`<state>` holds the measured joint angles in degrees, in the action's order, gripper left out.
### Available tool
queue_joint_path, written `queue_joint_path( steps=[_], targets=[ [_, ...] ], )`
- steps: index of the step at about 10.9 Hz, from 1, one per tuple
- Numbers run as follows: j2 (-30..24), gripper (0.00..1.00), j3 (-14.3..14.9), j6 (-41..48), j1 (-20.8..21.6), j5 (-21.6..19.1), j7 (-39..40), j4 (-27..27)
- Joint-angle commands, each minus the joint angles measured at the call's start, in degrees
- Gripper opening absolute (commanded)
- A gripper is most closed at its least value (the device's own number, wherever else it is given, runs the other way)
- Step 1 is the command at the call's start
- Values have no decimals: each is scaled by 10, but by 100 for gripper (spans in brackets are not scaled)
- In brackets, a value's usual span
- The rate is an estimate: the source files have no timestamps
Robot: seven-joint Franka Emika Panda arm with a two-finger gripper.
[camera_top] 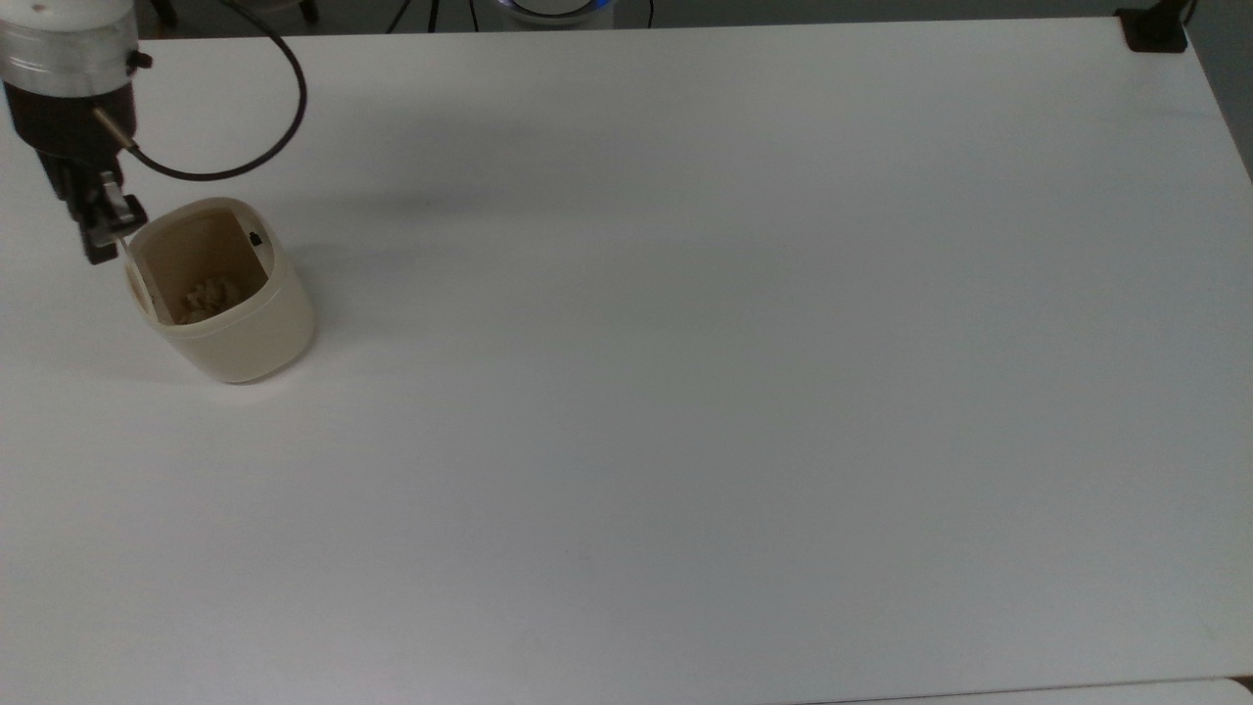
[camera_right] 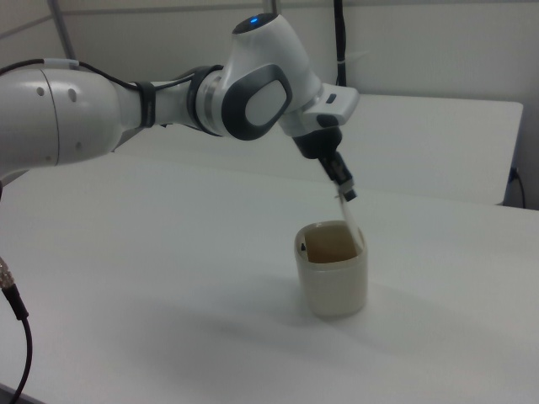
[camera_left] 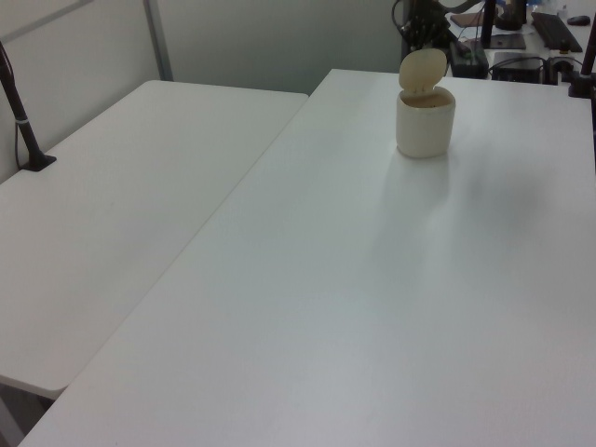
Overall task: Close the trash bin
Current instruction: 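Push the raised lid down over the bin opening with the gripper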
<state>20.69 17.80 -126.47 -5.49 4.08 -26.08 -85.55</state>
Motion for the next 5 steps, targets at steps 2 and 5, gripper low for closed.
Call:
queue_joint_path(
  steps=[2, 5],
  targets=[
    [-22, 0, -1, 89, 40, -32, 70, -45],
    [-6, 0, -18, 79, 44, -24, 87, -87]
  ],
)
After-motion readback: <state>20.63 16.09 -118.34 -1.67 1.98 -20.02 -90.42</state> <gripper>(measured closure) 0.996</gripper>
